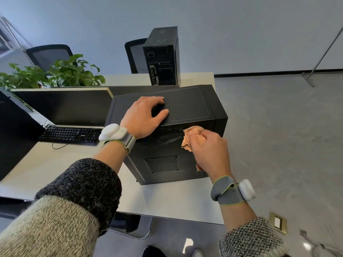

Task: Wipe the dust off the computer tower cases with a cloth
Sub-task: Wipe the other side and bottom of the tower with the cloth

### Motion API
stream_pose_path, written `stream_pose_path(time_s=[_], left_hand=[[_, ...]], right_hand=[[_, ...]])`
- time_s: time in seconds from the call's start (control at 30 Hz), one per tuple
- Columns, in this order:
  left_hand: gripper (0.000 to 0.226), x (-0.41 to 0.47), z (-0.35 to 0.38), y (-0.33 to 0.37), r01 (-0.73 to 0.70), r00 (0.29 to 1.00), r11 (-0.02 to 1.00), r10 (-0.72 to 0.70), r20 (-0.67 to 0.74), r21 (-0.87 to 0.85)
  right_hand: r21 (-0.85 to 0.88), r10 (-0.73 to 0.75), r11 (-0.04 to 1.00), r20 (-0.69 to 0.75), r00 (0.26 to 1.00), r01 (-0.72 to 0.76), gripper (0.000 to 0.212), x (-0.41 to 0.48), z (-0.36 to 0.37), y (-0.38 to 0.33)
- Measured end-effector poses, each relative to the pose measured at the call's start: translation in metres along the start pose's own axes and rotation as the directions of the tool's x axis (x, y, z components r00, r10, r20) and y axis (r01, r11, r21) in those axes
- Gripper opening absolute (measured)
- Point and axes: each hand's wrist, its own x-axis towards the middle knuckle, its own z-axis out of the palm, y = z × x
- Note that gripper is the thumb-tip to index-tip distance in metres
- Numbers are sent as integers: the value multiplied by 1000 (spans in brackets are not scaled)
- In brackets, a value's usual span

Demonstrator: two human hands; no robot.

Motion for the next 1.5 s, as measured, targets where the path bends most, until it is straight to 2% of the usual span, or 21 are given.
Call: stream_pose_path(time_s=[0.1, 0.27, 0.5, 0.67, 0.8, 0.93, 1.13, 1.23, 1.33, 1.43, 1.5], left_hand=[[48, 0, 1, -1, -2, 1000, 1000, 2, -7, 1], [48, 1, 3, -1, -2, 1000, 1000, 2, -12, 2], [48, 0, 3, -2, 5, 1000, 1000, -5, -20, 0], [48, 1, 3, -2, 4, 1000, 1000, -4, -18, 5], [48, 1, 3, -3, -3, 1000, 1000, 4, -27, 5], [49, 0, 4, -3, -9, 1000, 1000, 9, -27, 2], [48, 1, 5, -4, -10, 999, 1000, 10, -31, 10], [49, 2, 5, -4, -6, 999, 1000, 6, -34, 6], [48, 1, 4, -3, -8, 999, 1000, 8, -36, 2], [47, 0, 4, -3, -11, 999, 1000, 10, -47, -7], [48, 0, 5, -3, -8, 999, 1000, 8, -48, -1]], right_hand=[[-29, 26, 999, 36, 999, -25, 41, -1, -4, 2], [-31, -32, 999, 5, 999, 32, 40, 7, -9, -8], [-106, 26, 994, 99, 995, -16, 42, 1, -8, -7], [-77, -77, 994, 20, 997, 79, 44, 5, -8, -24], [-134, -33, 990, 101, 994, 46, 44, -4, 0, -18], [-300, 25, 953, 215, 976, 42, 41, -1, -14, -22], [-282, -45, 957, 97, 994, 71, 45, -2, -7, -28], [-284, 1, 958, 141, 990, 40, 41, -2, -4, -26], [-375, 76, 927, 238, 968, 19, 43, -4, -9, -18], [-333, 3, 942, 137, 991, 43, 48, -10, -14, -19], [-272, -86, 958, 45, 995, 95, 41, -13, -16, -25]])
